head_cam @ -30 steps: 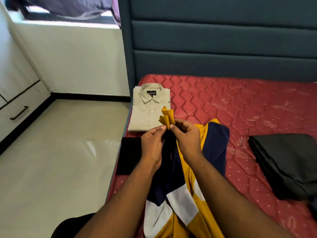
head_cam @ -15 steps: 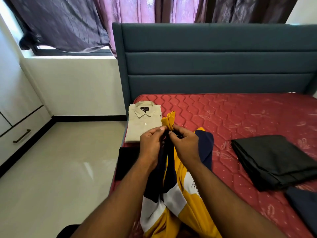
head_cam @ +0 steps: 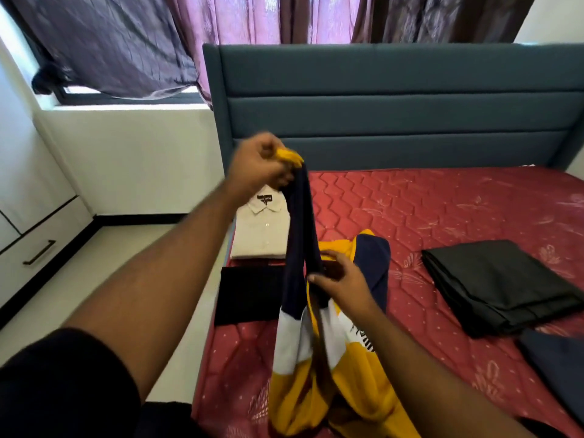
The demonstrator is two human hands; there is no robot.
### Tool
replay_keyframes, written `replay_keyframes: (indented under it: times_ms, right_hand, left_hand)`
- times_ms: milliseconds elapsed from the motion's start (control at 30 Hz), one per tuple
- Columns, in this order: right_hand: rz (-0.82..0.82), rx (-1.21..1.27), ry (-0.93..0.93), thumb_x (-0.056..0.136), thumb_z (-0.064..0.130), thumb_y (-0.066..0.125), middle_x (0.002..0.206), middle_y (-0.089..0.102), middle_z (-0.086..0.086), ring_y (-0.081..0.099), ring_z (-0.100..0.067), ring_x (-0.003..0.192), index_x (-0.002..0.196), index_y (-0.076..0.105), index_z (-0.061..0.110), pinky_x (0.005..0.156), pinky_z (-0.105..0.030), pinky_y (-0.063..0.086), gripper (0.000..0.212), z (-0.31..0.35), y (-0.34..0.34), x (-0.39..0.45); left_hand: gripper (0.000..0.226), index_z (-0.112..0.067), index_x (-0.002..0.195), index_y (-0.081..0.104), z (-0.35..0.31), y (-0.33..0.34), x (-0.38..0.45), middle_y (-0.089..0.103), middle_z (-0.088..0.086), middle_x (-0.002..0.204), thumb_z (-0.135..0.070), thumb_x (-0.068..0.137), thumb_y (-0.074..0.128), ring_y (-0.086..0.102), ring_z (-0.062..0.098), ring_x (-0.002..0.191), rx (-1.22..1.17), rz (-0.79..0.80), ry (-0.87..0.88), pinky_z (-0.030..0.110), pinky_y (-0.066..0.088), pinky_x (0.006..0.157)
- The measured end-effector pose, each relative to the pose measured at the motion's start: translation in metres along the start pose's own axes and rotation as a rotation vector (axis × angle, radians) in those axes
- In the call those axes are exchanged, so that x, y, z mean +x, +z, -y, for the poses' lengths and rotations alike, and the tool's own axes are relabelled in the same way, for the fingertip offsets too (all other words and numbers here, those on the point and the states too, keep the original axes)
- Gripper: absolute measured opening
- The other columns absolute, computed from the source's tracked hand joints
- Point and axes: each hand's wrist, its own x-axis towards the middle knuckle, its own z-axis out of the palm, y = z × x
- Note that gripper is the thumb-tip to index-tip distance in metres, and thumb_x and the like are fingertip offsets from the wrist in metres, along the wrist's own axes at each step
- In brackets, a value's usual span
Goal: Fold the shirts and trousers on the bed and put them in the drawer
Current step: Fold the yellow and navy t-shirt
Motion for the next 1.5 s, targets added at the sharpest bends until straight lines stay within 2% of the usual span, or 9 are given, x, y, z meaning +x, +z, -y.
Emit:
replay_keyframes:
  times_ms: [100,233,367,533,700,933,1067,1333,1500]
  right_hand:
    - [0.053,-0.232,-0.024,0.073,0.019,0.082,0.13,0.057,0.019,0.053,-0.001,0.12,0.131,0.051,0.038,0.098,-0.027,0.044,0.069,-0.052,-0.007,-0.047]
    - [0.165,-0.755,-0.02,0.069,0.051,0.072,0.153,0.036,0.001,0.035,-0.018,0.139,0.15,0.031,0.025,0.112,-0.042,0.031,0.095,-0.102,-0.021,-0.067]
    - [0.504,-1.007,0.04,0.09,0.027,0.056,0.158,0.027,-0.003,0.026,-0.022,0.145,0.15,0.024,0.027,0.118,-0.038,0.021,0.068,-0.124,0.004,-0.078]
    - [0.523,-1.155,-0.035,0.1,0.027,0.038,0.158,0.028,-0.001,0.02,-0.022,0.147,0.149,0.034,0.02,0.119,-0.037,0.006,0.05,-0.126,0.046,-0.1]
    - [0.541,-1.16,-0.122,0.096,0.056,0.001,0.149,0.042,-0.008,0.038,-0.029,0.139,0.144,0.043,0.014,0.116,-0.042,0.014,0.077,-0.144,0.053,-0.128]
    - [0.621,-1.265,0.013,0.102,0.051,0.003,0.135,0.058,-0.007,0.056,-0.027,0.124,0.132,0.059,0.013,0.113,-0.041,0.028,0.074,-0.144,0.062,-0.141]
    - [0.707,-1.448,0.054,0.087,0.061,0.03,0.126,0.064,-0.009,0.061,-0.032,0.116,0.122,0.066,0.014,0.104,-0.047,0.024,0.069,-0.162,0.069,-0.147]
    - [0.174,-1.18,-0.081,0.078,0.016,0.074,0.112,0.068,-0.015,0.062,-0.037,0.101,0.116,0.067,0.009,0.088,-0.049,0.049,0.039,-0.138,0.067,-0.111]
    - [-0.212,-0.911,-0.007,0.065,0.009,0.042,0.101,0.067,-0.023,0.059,-0.04,0.095,0.105,0.069,0.0,0.082,-0.044,0.046,0.049,-0.073,0.023,-0.04]
  left_hand:
    - [0.03,-0.02,0.085,0.057,0.015,-0.059,-0.006,0.067,0.003,0.079,0.008,0.079,0.068,0.067,0.016,0.062,-0.073,-0.435,0.031,0.034,0.06,0.06]
    - [0.033,-0.024,0.09,0.064,0.098,-0.149,-0.074,0.067,0.005,0.088,0.008,0.082,0.065,0.069,0.016,0.074,-0.093,-0.664,-0.18,0.029,0.059,0.072]
    - [0.031,-0.016,0.085,0.06,0.184,-0.203,-0.165,0.062,0.005,0.084,0.014,0.084,0.056,0.066,0.025,0.086,-0.086,-0.866,-0.534,0.024,0.059,0.066]
    - [0.034,-0.018,0.081,0.058,0.215,-0.22,-0.217,0.061,0.006,0.083,0.016,0.084,0.052,0.066,0.02,0.073,-0.093,-0.953,-0.672,0.027,0.059,0.064]
    - [0.037,-0.022,0.078,0.058,0.218,-0.225,-0.19,0.061,0.003,0.082,0.014,0.082,0.051,0.063,0.013,0.068,-0.007,-0.967,-0.612,0.022,0.057,0.06]
    - [0.036,-0.019,0.071,0.059,0.247,-0.245,-0.21,0.063,0.011,0.089,0.015,0.073,0.047,0.063,0.025,0.078,0.031,-1.097,-0.72,0.033,0.06,0.063]
    - [0.032,-0.016,0.076,0.061,0.254,-0.224,-0.213,0.064,0.016,0.091,0.015,0.077,0.053,0.065,0.026,0.075,0.02,-1.056,-0.694,0.029,0.059,0.061]
    - [0.025,-0.008,0.082,0.064,0.247,-0.218,-0.204,0.064,0.008,0.079,0.014,0.079,0.054,0.063,0.017,0.064,-0.09,-1.078,-0.622,0.022,0.054,0.058]
    - [0.02,-0.009,0.084,0.068,0.233,-0.248,-0.198,0.066,0.006,0.079,0.009,0.085,0.057,0.064,0.017,0.067,-0.151,-1.161,-0.557,0.026,0.057,0.062]
